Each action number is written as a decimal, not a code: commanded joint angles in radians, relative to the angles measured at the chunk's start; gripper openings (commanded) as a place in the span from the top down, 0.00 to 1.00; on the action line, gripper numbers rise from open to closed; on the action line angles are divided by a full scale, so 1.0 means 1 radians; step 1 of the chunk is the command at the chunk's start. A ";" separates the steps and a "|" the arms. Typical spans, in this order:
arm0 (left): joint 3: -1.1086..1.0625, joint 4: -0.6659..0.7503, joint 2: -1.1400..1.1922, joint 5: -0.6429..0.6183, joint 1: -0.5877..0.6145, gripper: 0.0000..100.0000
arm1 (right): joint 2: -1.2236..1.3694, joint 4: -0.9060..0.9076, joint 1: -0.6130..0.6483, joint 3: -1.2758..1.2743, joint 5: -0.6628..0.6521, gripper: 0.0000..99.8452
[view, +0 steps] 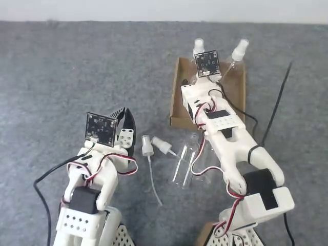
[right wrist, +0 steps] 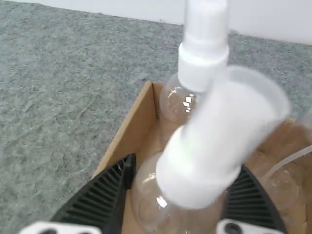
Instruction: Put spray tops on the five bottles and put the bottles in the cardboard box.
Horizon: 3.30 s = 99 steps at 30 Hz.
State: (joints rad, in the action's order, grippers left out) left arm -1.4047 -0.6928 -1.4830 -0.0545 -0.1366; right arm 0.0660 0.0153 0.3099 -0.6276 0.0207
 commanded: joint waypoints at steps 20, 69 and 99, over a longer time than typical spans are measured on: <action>0.002 0.029 -0.014 0.000 0.003 0.99 | -0.122 -0.012 0.048 0.025 -0.120 0.77; 0.001 0.028 -0.017 0.000 0.005 0.99 | -1.170 0.941 0.085 -0.264 -0.114 0.77; 0.001 0.029 -0.018 0.000 0.006 0.99 | -1.268 0.779 0.077 -0.643 -0.120 0.77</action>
State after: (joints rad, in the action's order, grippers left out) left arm -1.4062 -0.6928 -1.4830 -0.0545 -0.1304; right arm -1.1815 0.8178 0.3882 -1.2781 -0.0806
